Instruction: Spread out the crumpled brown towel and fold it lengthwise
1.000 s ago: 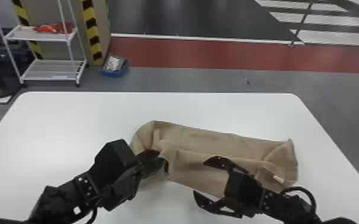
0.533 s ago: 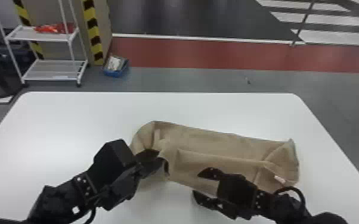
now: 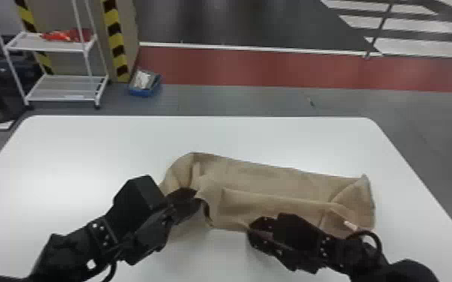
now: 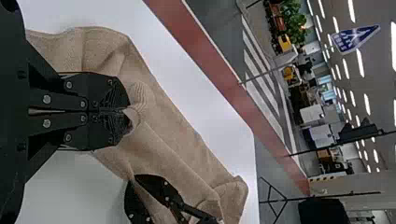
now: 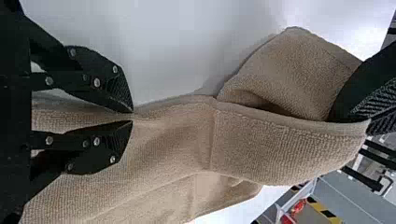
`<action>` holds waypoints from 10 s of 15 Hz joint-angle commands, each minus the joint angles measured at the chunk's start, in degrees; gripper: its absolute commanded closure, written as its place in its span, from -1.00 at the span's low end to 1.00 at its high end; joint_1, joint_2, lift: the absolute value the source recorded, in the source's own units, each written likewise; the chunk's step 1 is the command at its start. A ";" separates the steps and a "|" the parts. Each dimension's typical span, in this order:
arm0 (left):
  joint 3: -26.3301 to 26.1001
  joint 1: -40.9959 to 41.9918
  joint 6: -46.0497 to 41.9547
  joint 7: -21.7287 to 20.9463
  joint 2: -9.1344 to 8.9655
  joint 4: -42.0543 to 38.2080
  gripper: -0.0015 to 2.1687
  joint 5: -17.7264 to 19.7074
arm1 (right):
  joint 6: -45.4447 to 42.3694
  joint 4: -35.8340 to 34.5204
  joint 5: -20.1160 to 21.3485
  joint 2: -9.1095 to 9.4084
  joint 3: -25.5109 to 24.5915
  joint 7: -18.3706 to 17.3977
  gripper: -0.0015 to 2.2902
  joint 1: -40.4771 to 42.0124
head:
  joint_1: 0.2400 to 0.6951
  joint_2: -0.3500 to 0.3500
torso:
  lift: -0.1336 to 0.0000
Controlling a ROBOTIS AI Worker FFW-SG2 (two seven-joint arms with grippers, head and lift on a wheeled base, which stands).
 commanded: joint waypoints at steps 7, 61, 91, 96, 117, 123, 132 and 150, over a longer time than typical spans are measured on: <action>8.73 -1.46 -0.54 0.44 3.18 2.90 0.98 4.21 | 0.34 -9.25 -6.90 -4.75 -10.03 2.90 0.30 4.26 | 1.00 -0.32 | -0.86; 7.15 -3.75 9.83 11.25 2.74 5.63 -0.89 2.98 | 19.85 -0.11 -36.79 -10.28 -46.24 3.08 0.81 -9.89 | 1.00 -1.00 | -0.86; 20.16 -21.77 18.45 -1.23 7.22 18.37 0.92 14.05 | 10.88 7.01 -32.22 -12.66 -40.79 -0.88 0.81 -12.97 | 1.00 -1.00 | -0.86; 22.62 -19.48 23.37 -2.20 8.54 4.13 0.92 14.93 | 10.53 3.40 -31.51 -12.22 -37.10 -0.79 0.81 -14.55 | 0.92 -0.62 | -0.86; 9.52 -0.50 8.60 -3.61 13.37 5.98 -0.80 4.65 | -4.94 3.05 -24.57 -10.81 -36.14 1.58 0.81 1.97 | 1.00 -0.90 | -0.86; 8.03 -2.25 8.25 -3.25 12.58 7.12 -0.50 4.65 | -4.76 1.73 -24.57 -10.37 -36.40 1.58 0.81 2.76 | 1.00 -0.94 | -0.86; 4.77 -7.35 14.40 -5.63 12.58 11.96 -0.50 2.10 | -4.76 0.15 -24.22 -10.02 -37.10 1.58 0.81 4.17 | 1.00 -1.00 | -0.86; 13.12 -6.74 16.51 -6.68 15.48 11.34 0.27 3.94 | -12.32 -6.09 -8.75 -12.13 -35.52 1.67 0.81 14.28 | 1.00 -0.72 | -0.86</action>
